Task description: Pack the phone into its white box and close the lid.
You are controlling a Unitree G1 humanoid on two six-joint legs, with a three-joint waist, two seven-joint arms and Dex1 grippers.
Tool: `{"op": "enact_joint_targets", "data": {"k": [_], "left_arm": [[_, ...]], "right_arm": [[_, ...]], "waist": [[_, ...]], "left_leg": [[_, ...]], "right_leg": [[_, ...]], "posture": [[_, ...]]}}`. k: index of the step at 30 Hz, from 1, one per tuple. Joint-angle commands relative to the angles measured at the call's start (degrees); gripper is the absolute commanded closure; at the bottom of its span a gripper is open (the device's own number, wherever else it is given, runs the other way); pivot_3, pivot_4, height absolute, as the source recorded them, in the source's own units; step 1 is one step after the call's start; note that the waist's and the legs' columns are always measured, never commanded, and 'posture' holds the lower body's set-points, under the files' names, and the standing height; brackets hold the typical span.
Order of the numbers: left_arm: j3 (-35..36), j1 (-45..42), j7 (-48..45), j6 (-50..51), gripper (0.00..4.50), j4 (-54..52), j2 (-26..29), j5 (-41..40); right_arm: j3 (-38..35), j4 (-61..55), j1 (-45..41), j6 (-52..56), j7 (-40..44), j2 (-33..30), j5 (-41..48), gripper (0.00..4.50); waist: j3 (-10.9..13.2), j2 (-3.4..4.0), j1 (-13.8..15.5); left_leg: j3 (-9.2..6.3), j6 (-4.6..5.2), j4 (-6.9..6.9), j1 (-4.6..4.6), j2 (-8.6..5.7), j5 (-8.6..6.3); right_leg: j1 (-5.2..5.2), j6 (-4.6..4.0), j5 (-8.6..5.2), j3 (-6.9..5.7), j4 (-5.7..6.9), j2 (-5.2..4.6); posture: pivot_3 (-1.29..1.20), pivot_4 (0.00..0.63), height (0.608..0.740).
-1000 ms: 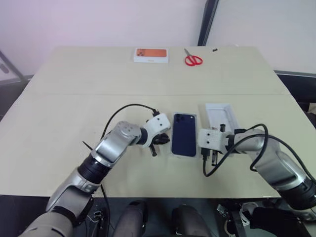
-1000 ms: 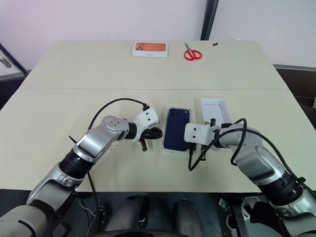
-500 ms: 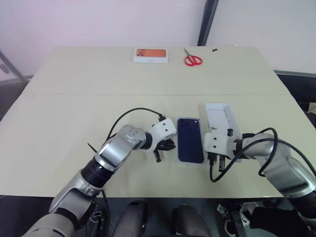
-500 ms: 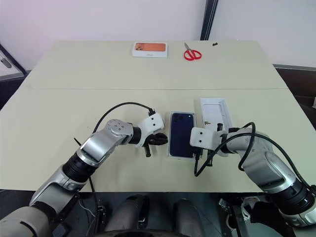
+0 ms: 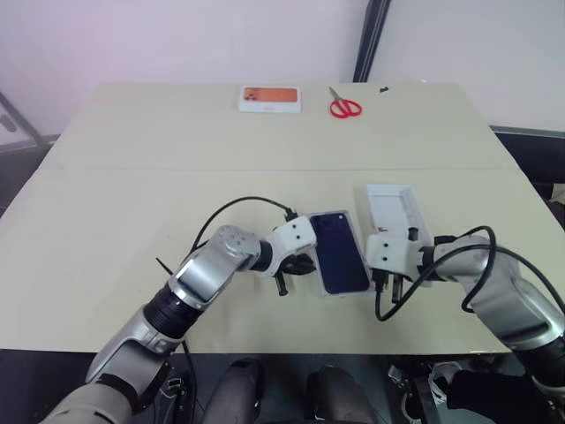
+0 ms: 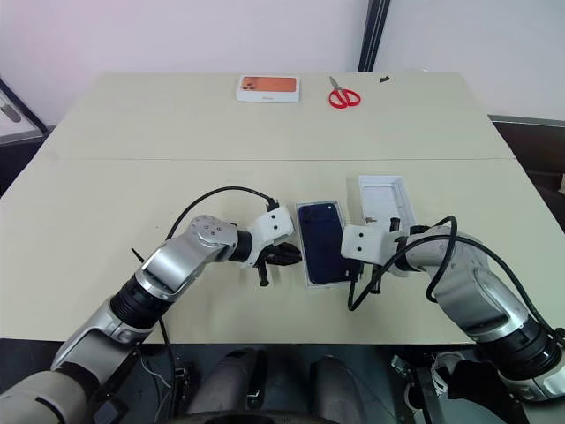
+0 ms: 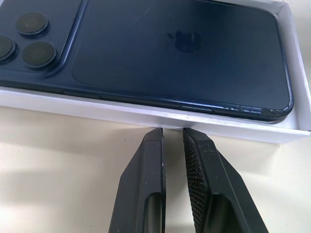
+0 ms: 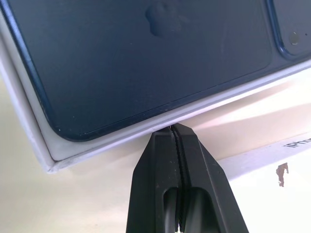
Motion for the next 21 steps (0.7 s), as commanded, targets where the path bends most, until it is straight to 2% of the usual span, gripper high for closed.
{"op": "enact_joint_targets", "data": {"k": [1, 2, 5, 10, 17, 20, 21], "left_arm": [[1.82, 0.32, -0.65, -2.42, 3.78, -2.40, -0.24, -2.00], [3.59, 0.40, -0.53, -2.47, 3.78, -2.44, 0.31, -2.57], [7.00, 0.96, -0.64, -3.04, 3.84, -2.35, 3.04, -3.26], [14.35, 1.49, 1.07, -4.82, 3.84, -1.68, 3.29, -6.84], [24.46, 1.27, 6.32, -15.45, 3.84, 0.44, 1.66, -8.14], [29.43, 2.02, 8.10, -22.82, 3.84, 0.61, 0.64, -9.48], [30.24, 2.43, 6.85, -21.98, 3.84, -0.01, 1.49, -10.99]], "right_arm": [[-3.06, -1.67, -2.54, -1.64, 0.75, -0.94, 2.26, 4.50], [-4.43, -1.55, -2.78, -1.51, 1.64, -1.89, 3.17, 4.50], [-8.77, -1.68, -2.93, -0.68, 4.52, -4.59, 7.05, 3.62], [-12.86, 0.31, -5.58, 5.11, 2.75, -3.65, 11.61, 1.16], [-11.75, 5.63, -15.38, 34.03, -7.21, 6.71, 16.37, 1.16], [-11.80, 7.88, -17.48, 42.10, -11.57, 9.95, 17.26, 1.16], [-11.94, 8.82, -18.30, 44.21, -12.92, 10.77, 17.48, 1.16]], "waist": [[0.00, 0.00, -0.03], [0.01, 0.02, -0.03], [0.02, 0.04, -0.03], [0.02, 0.04, -0.03], [0.01, 0.04, -0.10], [0.01, 0.04, -0.05], [0.01, 0.04, 0.02]], "left_leg": [[0.00, 0.00, 0.00, 0.00, 0.00, 0.00], [0.00, 0.00, 0.00, 0.00, 0.00, 0.00], [0.00, 0.00, 0.00, -0.01, 0.00, 0.00], [0.00, 0.00, 0.00, 0.00, 0.00, 0.00], [0.00, 0.00, 0.00, -0.01, 0.01, 0.00], [0.01, -0.01, -0.01, -0.03, 0.01, 0.00], [0.01, -0.01, -0.01, -0.03, 0.01, 0.00]], "right_leg": [[-0.01, 0.00, 0.00, 0.00, 0.00, 0.00], [-0.01, 0.00, 0.00, 0.00, 0.01, 0.00], [-0.03, 0.00, 0.00, 0.00, 0.01, 0.00], [0.00, 0.00, 0.00, 0.00, 0.01, -0.01], [-0.05, 0.00, 0.00, 0.00, 0.03, -0.01], [-0.08, -0.01, 0.00, 0.00, 0.03, -0.02], [-0.08, -0.01, 0.00, 0.00, 0.03, -0.02]], "posture": [[0.00, 0.150, 0.740], [0.00, 0.150, 0.740], [0.00, 0.150, 0.740], [0.00, 0.150, 0.740], [0.00, 0.150, 0.740], [0.00, 0.150, 0.740], [0.00, 0.150, 0.740]]}}
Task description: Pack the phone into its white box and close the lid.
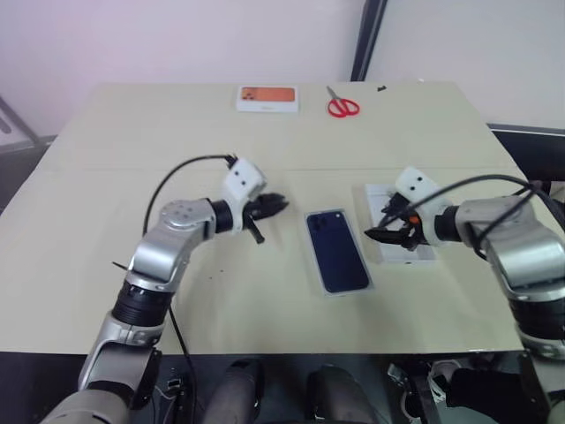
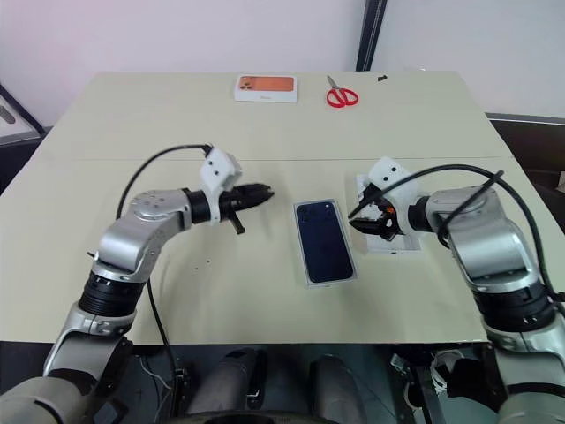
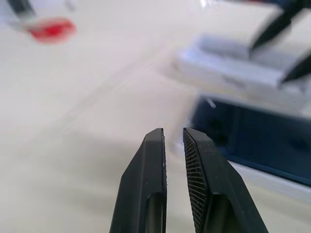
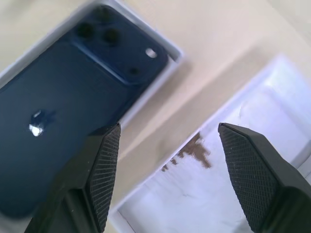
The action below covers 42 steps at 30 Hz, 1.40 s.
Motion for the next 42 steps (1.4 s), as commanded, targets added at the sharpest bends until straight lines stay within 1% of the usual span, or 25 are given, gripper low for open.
{"op": "enact_joint_targets", "data": {"k": [1, 4, 8, 10, 13, 14, 16, 19, 20, 21, 26, 28, 30, 31, 33, 35, 38, 39, 40, 41, 42], "left_arm": [[4.36, 0.93, -2.09, -2.81, 3.84, -2.54, 1.79, -4.07], [3.41, 4.67, -10.18, -0.03, 3.84, -5.93, 7.37, -8.52], [0.43, 12.27, -20.57, -2.24, 3.84, -10.60, 16.01, -10.17], [-0.91, 14.41, -22.58, -3.46, 3.84, -11.63, 18.06, -9.68], [-2.15, 15.88, -22.95, -4.64, 3.84, -12.27, 18.73, -8.95], [-2.35, 16.03, -22.57, -4.66, 3.84, -12.29, 18.54, -8.90], [-2.54, 16.19, -21.83, -4.66, 3.84, -12.32, 18.14, -8.97], [-2.68, 16.37, -20.99, -4.59, 3.84, -12.60, 17.75, -9.04], [-2.68, 16.54, -20.71, -4.57, 3.84, -12.73, 17.67, -9.07], [-2.63, 16.80, -20.38, -4.59, 3.84, -12.85, 17.62, -9.07], [-1.70, 17.81, -19.08, -4.34, 3.84, -13.11, 17.40, -9.64], [-0.37, 17.92, -17.86, -4.17, 3.84, -12.62, 16.87, -10.31], [1.57, 17.49, -16.35, -3.66, 3.84, -11.52, 16.18, -11.45], [2.33, 17.29, -15.85, -3.49, 3.84, -11.01, 16.06, -11.86], [3.81, 17.02, -15.00, -3.64, 3.84, -9.54, 16.14, -12.07], [4.74, 16.68, -14.16, -4.45, 3.84, -7.33, 16.41, -11.30], [5.31, 15.66, -13.55, -5.82, 3.84, -4.07, 17.00, -9.80], [5.67, 15.12, -13.59, -6.19, 3.84, -3.08, 17.35, -9.66], [6.00, 14.70, -13.68, -6.48, 3.84, -2.34, 17.60, -9.60], [6.23, 14.36, -13.75, -6.67, 3.84, -1.86, 17.81, -9.56], [6.33, 14.15, -13.79, -6.79, 3.84, -1.58, 17.93, -9.57]], "right_arm": [[-1.04, 1.93, -3.22, 7.53, -4.73, 1.67, 1.25, 1.16], [-1.83, 5.00, -5.68, 11.33, -8.03, 3.74, 2.10, 1.16], [-2.05, 9.12, -8.68, 15.19, -12.72, 6.89, 2.53, 1.16], [-2.12, 11.08, -10.14, 16.76, -14.88, 8.22, 2.60, 1.16], [-3.47, 14.60, -12.31, 18.05, -17.03, 10.03, 3.82, 1.16], [-3.77, 15.73, -13.02, 18.05, -17.85, 10.40, 3.97, 1.38], [-4.25, 17.34, -14.04, 18.05, -19.27, 10.89, 4.52, 2.04], [-4.52, 18.56, -14.79, 18.05, -20.52, 10.94, 6.25, 3.51], [-4.68, 18.72, -14.86, 18.05, -20.86, 10.94, 7.07, 4.08], [-4.93, 18.75, -14.89, 18.05, -21.35, 10.95, 7.83, 4.44], [-8.21, 18.34, -16.10, 18.05, -23.80, 11.31, 10.85, 4.44], [-11.63, 16.57, -18.16, 17.88, -22.55, 11.61, 12.61, 4.44], [-16.81, 14.47, -20.53, 17.37, -19.10, 12.79, 17.17, 4.44], [-18.69, 13.94, -21.18, 17.61, -17.68, 13.20, 20.23, 4.44], [-21.37, 12.85, -21.07, 18.04, -15.89, 13.93, 30.47, 4.44], [-22.29, 11.74, -19.26, 18.05, -17.59, 14.98, 42.21, 4.44], [-22.42, 13.43, -15.52, 18.05, -28.26, 18.07, 63.49, 4.44], [-21.04, 13.92, -13.72, 18.05, -32.58, 18.75, 72.54, 4.44], [-18.77, 14.17, -11.93, 16.89, -37.50, 18.40, 81.47, 4.44], [-13.39, 13.46, -9.27, 11.70, -44.31, 15.40, 93.39, 4.44], [-9.71, 12.77, -7.49, 7.83, -49.02, 13.29, 100.93, 4.44]], "waist": [[0.00, 0.00, 0.07], [-0.02, 0.04, -0.25], [-0.02, 0.07, -1.23], [0.00, 0.12, -1.20], [-0.01, 0.12, -1.20], [-0.01, 0.12, -1.23], [0.00, 0.12, -1.28], [0.00, 0.12, -1.37], [0.00, 0.12, -1.38], [0.00, 0.12, -1.38], [0.00, 0.14, -1.43], [0.01, 0.16, -1.44], [0.06, 0.23, -1.42], [0.06, 0.24, -1.47], [0.06, 0.23, -1.48], [0.05, 0.23, -1.47], [0.05, 0.22, -1.51], [0.05, 0.22, -1.45], [0.05, 0.23, -1.29], [0.06, 0.22, -1.21], [0.06, 0.22, -1.23]], "left_leg": [[0.00, 0.00, 0.00, 0.00, -0.01, 0.00], [0.03, 0.00, -0.02, 0.01, -0.01, 0.00], [0.03, -0.01, -0.13, 0.02, 0.00, 0.00], [0.02, -0.01, -0.13, 0.02, 0.00, 0.00], [0.02, 0.00, -0.13, 0.02, -0.01, 0.00], [0.02, 0.01, -0.13, 0.02, -0.01, -0.01], [0.03, 0.02, -0.14, 0.01, -0.01, -0.01], [0.04, 0.03, -0.15, 0.01, -0.01, -0.02], [0.04, 0.03, -0.15, 0.01, -0.01, -0.02], [0.04, 0.04, -0.15, 0.01, -0.01, -0.02], [0.04, 0.17, -0.16, 0.02, -0.01, -0.10], [0.04, 0.24, -0.15, 0.02, -0.01, -0.14], [0.05, 0.25, -0.15, 0.01, -0.01, -0.14], [0.05, 0.25, -0.16, 0.01, -0.01, -0.14], [0.04, 0.26, -0.18, 0.01, 0.00, -0.15], [0.03, 0.28, -0.19, 0.03, 0.01, -0.16], [0.03, 0.35, -0.16, 0.05, 0.01, -0.20], [0.03, 0.37, -0.15, 0.04, 0.01, -0.20], [0.03, 0.37, -0.14, 0.03, 0.01, -0.20], [0.03, 0.37, -0.13, 0.01, 0.01, -0.20], [0.03, 0.37, -0.08, -0.02, 0.01, -0.19]], "right_leg": [[0.00, 0.00, 0.00, 0.00, 0.00, -0.02], [-0.01, 0.00, 0.00, 0.01, 0.00, -0.02], [-0.05, -0.01, 0.00, 0.01, 0.00, -0.02], [-0.04, -0.01, 0.00, 0.01, 0.00, -0.03], [-0.02, -0.02, 0.00, 0.01, -0.01, -0.05], [-0.02, -0.02, 0.00, 0.01, -0.01, -0.05], [-0.04, -0.02, 0.00, 0.01, 0.00, -0.04], [-0.05, -0.02, 0.00, 0.01, 0.00, -0.04], [-0.05, -0.01, 0.00, 0.01, 0.00, -0.04], [-0.05, -0.01, 0.00, 0.01, 0.00, -0.04], [-0.06, -0.01, 0.00, 0.01, 0.02, -0.03], [-0.06, -0.01, 0.00, 0.01, 0.02, -0.03], [-0.07, -0.01, 0.00, 0.01, 0.02, -0.03], [-0.08, -0.01, 0.00, 0.01, 0.03, -0.03], [-0.11, -0.01, 0.00, 0.01, 0.07, -0.01], [-0.07, -0.01, 0.00, 0.00, 0.06, 0.00], [-0.02, -0.01, 0.00, 0.00, 0.05, -0.01], [-0.02, -0.01, 0.00, 0.00, 0.06, -0.02], [-0.03, -0.01, 0.00, 0.00, 0.06, -0.02], [-0.03, -0.01, 0.00, -0.02, 0.06, -0.04], [-0.02, -0.01, 0.00, -0.03, 0.04, -0.05]], "posture": [[0.00, 0.150, 0.740], [0.00, 0.150, 0.740], [0.00, 0.150, 0.740], [0.00, 0.150, 0.740], [0.00, 0.150, 0.740], [0.00, 0.150, 0.740], [0.00, 0.150, 0.740], [0.00, 0.150, 0.740], [0.00, 0.150, 0.740], [0.00, 0.150, 0.740], [0.00, 0.150, 0.740], [0.00, 0.150, 0.740], [0.00, 0.150, 0.740], [0.00, 0.150, 0.740], [0.00, 0.150, 0.740], [0.00, 0.150, 0.740], [0.00, 0.150, 0.740], [0.00, 0.150, 0.740], [0.00, 0.150, 0.740], [0.00, 0.150, 0.740], [0.00, 0.150, 0.740]]}}
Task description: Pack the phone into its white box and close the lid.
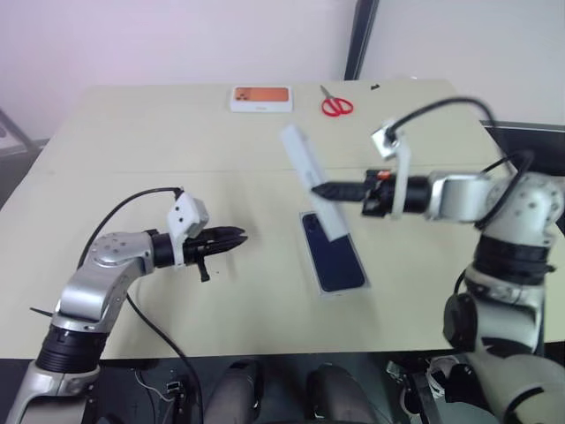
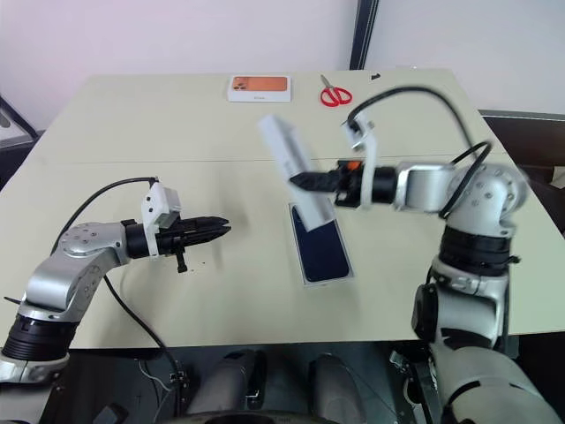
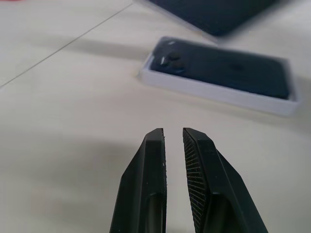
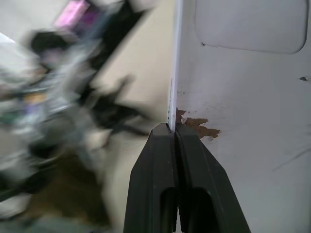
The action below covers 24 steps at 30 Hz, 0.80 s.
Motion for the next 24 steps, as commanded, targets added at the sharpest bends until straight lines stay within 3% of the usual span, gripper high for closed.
{"op": "enact_joint_targets", "data": {"k": [1, 6, 13, 16, 19, 20, 23, 24], "left_arm": [[2.02, -1.46, -0.13, -2.05, 3.84, 0.07, 1.13, 0.18], [1.30, -1.88, -0.28, -2.03, 3.84, -0.69, 1.50, 0.05], [-4.47, -3.98, -1.21, -2.47, 3.84, -1.64, 0.07, 2.43], [-7.15, -5.73, -1.32, -2.69, 3.84, -0.93, -1.29, 3.92], [-10.57, -7.93, -1.28, -3.73, 3.84, 0.76, -3.08, 6.49], [-11.36, -8.52, -1.26, -4.17, 3.84, 1.35, -3.65, 7.21], [-14.14, -11.17, 0.24, -5.91, 3.84, 4.31, -6.58, 10.56], [-14.99, -11.97, 0.86, -6.63, 3.84, 5.20, -7.54, 11.75]], "right_arm": [[9.75, -3.01, 4.05, -11.30, -15.43, -5.80, 28.46, 4.44], [14.71, -4.44, 9.91, -17.49, -21.56, -3.12, 30.06, 4.44], [11.44, -4.09, 16.57, -24.98, -44.89, 5.17, 30.06, 4.44], [8.65, -4.55, 16.26, -25.94, -49.11, 7.40, 30.06, 3.61], [7.03, -5.37, 14.33, -25.31, -48.51, 6.32, 30.06, 2.16], [7.01, -5.52, 13.44, -24.61, -47.41, 4.99, 30.06, 1.48], [8.90, -7.46, 7.94, -18.56, -38.80, -6.80, 28.43, 0.03], [9.34, -8.68, 6.21, -16.03, -34.32, -10.78, 24.95, 0.03]], "waist": [[0.00, 0.00, -0.10], [-0.01, -0.02, -0.59], [-0.01, -0.02, -0.12], [-0.02, -0.02, -0.09], [-0.01, 0.01, -0.16], [-0.01, 0.01, -0.24], [0.10, 0.19, -0.22], [0.13, 0.23, -0.17]], "left_leg": [[0.00, 0.03, 0.02, -0.01, 0.00, 0.03], [0.06, 0.24, 0.02, 0.04, 0.00, -0.03], [0.05, 0.22, -0.01, 0.01, 0.00, -0.02], [0.05, 0.21, 0.00, 0.04, -0.01, -0.01], [0.06, 0.21, 0.00, 0.03, -0.01, -0.01], [0.06, 0.22, -0.01, 0.02, -0.01, -0.01], [0.13, 0.23, 0.00, -0.01, -0.01, -0.01], [0.12, 0.26, -0.01, -0.01, -0.03, 0.00]], "right_leg": [[0.02, 0.00, 0.00, -0.01, -0.03, -0.04], [0.08, 0.01, 0.00, 0.00, -0.07, -0.02], [0.04, 0.02, 0.00, 0.01, -0.04, -0.02], [0.08, 0.02, 0.00, 0.01, -0.05, -0.02], [0.05, 0.02, 0.00, 0.01, -0.05, -0.02], [0.04, 0.02, 0.00, 0.01, -0.05, -0.01], [0.01, 0.02, 0.00, 0.04, -0.05, 0.00], [0.01, 0.02, 0.00, 0.03, -0.06, 0.00]], "posture": [[0.00, 0.150, 0.740], [0.00, 0.150, 0.740], [0.00, 0.150, 0.740], [0.00, 0.150, 0.740], [0.00, 0.150, 0.740], [0.00, 0.150, 0.740], [0.00, 0.150, 0.740], [0.00, 0.150, 0.740]]}}
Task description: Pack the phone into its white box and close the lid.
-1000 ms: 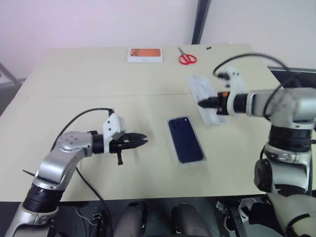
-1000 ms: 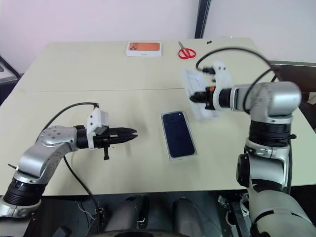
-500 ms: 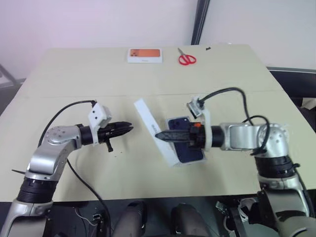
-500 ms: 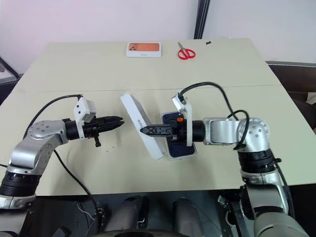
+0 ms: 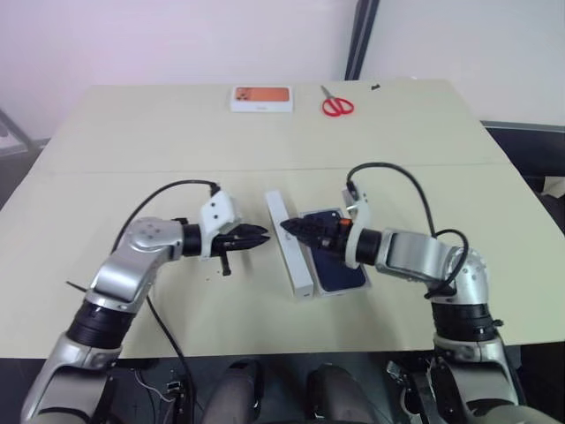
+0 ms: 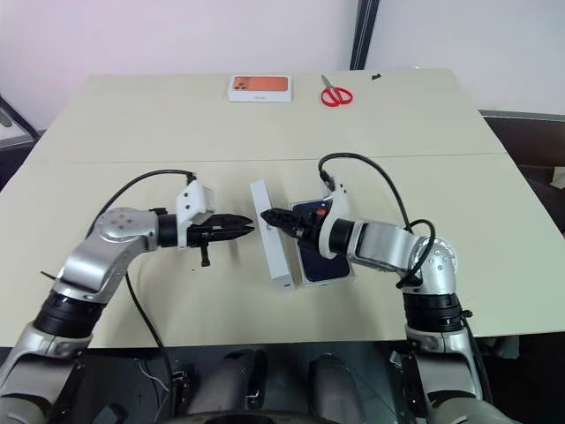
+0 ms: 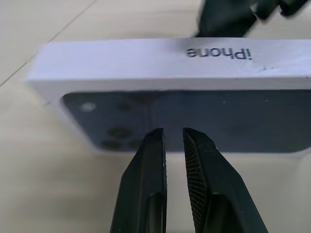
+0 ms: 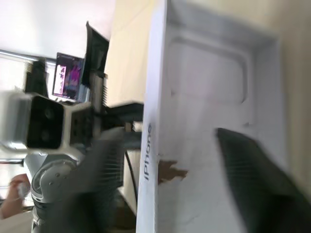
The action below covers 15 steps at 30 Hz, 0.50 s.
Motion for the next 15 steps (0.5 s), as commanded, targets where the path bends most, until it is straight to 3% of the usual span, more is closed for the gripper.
{"op": "enact_joint_targets", "data": {"k": [1, 6, 12, 15], "left_arm": [[-2.45, -3.18, 2.45, -2.80, 3.84, 2.47, -2.88, 4.07], [-5.62, -5.40, 3.65, -2.97, 3.84, 2.50, -8.57, 5.52], [-6.58, -7.02, 5.17, -2.85, 3.84, 3.54, -11.38, 7.33], [-4.28, -7.05, 5.85, -1.55, 3.84, 2.85, -10.34, 6.67]], "right_arm": [[1.14, -7.17, -6.71, 7.08, 16.26, -12.67, -10.91, 0.03], [10.10, -9.18, -9.54, -2.91, 43.87, -28.53, -42.52, 0.03], [18.81, -10.38, -7.43, -17.06, 60.25, -33.73, -66.82, 0.03], [20.55, -10.18, -6.13, -20.85, 63.84, -33.22, -74.24, 0.83]], "waist": [[0.03, 0.05, 0.07], [-0.01, -0.02, 0.13], [0.00, -0.02, 0.00], [0.00, -0.02, 0.03]], "left_leg": [[0.00, 0.02, -0.01, 0.00, 0.00, -0.01], [-0.04, 0.10, -0.03, -0.02, 0.01, -0.06], [-0.01, 0.10, 0.00, -0.03, 0.01, -0.06], [0.00, 0.09, 0.00, -0.02, 0.01, -0.06]], "right_leg": [[-0.01, 0.00, 0.00, 0.00, 0.00, 0.00], [0.05, 0.01, -0.01, -0.02, -0.11, 0.03], [-0.01, 0.02, -0.01, 0.02, -0.05, 0.03], [-0.01, 0.02, -0.01, 0.02, -0.05, 0.02]], "posture": [[0.00, 0.150, 0.740], [0.00, 0.150, 0.740], [0.00, 0.150, 0.740], [0.00, 0.150, 0.740]]}}
